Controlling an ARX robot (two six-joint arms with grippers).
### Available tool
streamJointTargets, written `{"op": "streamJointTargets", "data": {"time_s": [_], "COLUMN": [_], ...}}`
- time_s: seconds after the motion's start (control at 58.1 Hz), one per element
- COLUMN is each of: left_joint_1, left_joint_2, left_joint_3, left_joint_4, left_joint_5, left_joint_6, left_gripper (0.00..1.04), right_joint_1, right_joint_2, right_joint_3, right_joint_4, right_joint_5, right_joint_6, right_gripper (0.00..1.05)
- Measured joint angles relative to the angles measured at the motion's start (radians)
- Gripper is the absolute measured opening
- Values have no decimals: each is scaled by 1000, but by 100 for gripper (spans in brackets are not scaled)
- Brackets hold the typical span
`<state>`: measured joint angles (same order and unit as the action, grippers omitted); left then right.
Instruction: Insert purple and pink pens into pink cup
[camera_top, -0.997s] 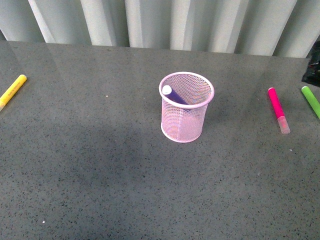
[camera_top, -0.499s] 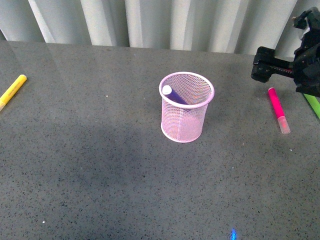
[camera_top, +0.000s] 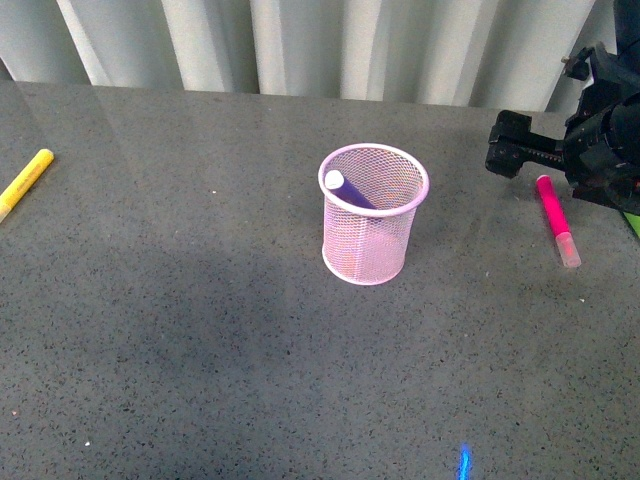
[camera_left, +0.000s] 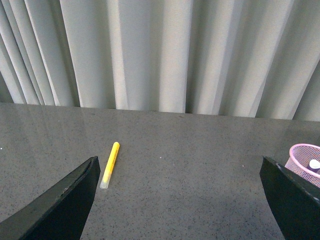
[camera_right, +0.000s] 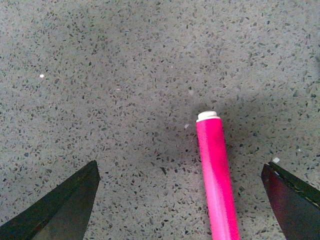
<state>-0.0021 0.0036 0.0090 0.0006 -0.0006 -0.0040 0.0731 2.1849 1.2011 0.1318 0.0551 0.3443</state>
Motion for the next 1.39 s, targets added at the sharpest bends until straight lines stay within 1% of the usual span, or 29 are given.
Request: {"op": "streamJointTargets", "data": {"time_s": [0.533,0.722,1.032,1.083,1.152,1.187,1.273,1.393], "left_joint_1": [0,0,0,0,0,0,0,0], "left_joint_2": [0,0,0,0,0,0,0,0], "left_joint_3": [0,0,0,0,0,0,0,0], "left_joint_4": [0,0,0,0,0,0,0,0], "left_joint_5": [0,0,0,0,0,0,0,0], "left_joint_6": [0,0,0,0,0,0,0,0], "left_gripper": [98,98,98,98,98,98,98,98], "right_joint_1": [-22,-25,-24,-24,-25,-25,-32,-36], "right_joint_2": [10,64,82,83,84,84,85,85], "right_joint_3": [-11,35,101,108,114,116,124,127], "right_joint_4": [3,-43,-136,-149,-169,-176,-197,-211], "right_joint_5": [-10,5,-13,-11,-11,-11,-17,-24], "right_joint_6": [-23,-62,-132,-143,-164,-171,-193,-208], "right_gripper": [98,98,98,93,83,79,65,49]}}
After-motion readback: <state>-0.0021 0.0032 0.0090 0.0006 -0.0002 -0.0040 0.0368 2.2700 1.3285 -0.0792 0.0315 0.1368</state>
